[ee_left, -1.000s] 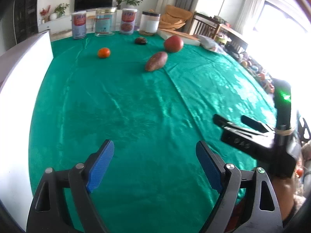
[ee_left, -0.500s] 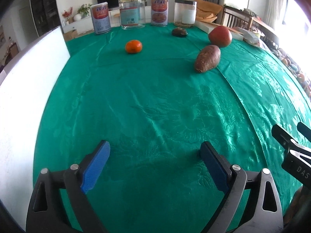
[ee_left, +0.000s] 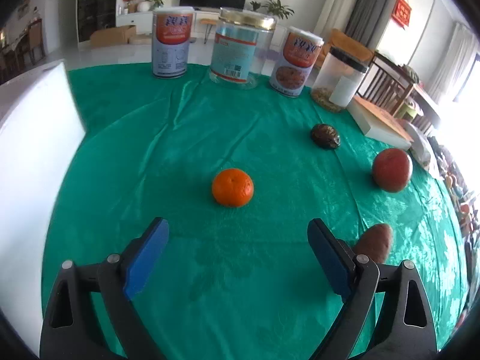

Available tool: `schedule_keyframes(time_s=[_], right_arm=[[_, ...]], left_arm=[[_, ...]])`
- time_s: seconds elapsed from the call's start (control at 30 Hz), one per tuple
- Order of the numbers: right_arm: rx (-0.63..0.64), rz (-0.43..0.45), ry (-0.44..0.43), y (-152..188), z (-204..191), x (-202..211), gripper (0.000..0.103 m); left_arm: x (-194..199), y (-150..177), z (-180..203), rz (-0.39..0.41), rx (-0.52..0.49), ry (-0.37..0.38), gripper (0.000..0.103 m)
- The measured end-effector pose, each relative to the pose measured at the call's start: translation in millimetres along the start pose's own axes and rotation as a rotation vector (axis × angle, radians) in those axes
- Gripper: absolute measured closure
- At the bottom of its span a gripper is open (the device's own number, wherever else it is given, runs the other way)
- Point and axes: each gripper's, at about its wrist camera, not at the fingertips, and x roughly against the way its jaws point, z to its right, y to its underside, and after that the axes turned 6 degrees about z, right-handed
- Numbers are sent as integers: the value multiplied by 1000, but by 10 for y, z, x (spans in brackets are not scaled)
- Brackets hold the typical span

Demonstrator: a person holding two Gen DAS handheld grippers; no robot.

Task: Organize fruits
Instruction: 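Grasp the last tangerine with the left gripper while the right gripper grasps the smaller sweet potato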

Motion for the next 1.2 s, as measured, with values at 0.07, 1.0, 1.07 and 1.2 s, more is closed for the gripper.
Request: schedule_keyframes(time_s=[0.07,1.0,1.07,1.2], right_arm=[[-2,0,-6,-2,4,3,2],[-352,-174,-360,-1246,-800,-938,28],[-341,-173,-358,-1253,-803,-928,28],[-347,-194,-351,-1291,-759,-975,28]], left_arm=[[-141,-38,-13,-12,-18,-24,12],[-44,-152,-46,17,-267,-2,29],[-102,-168,-51,7,-282,-1,29],[-182,-215,-65,4,-251,21,34]])
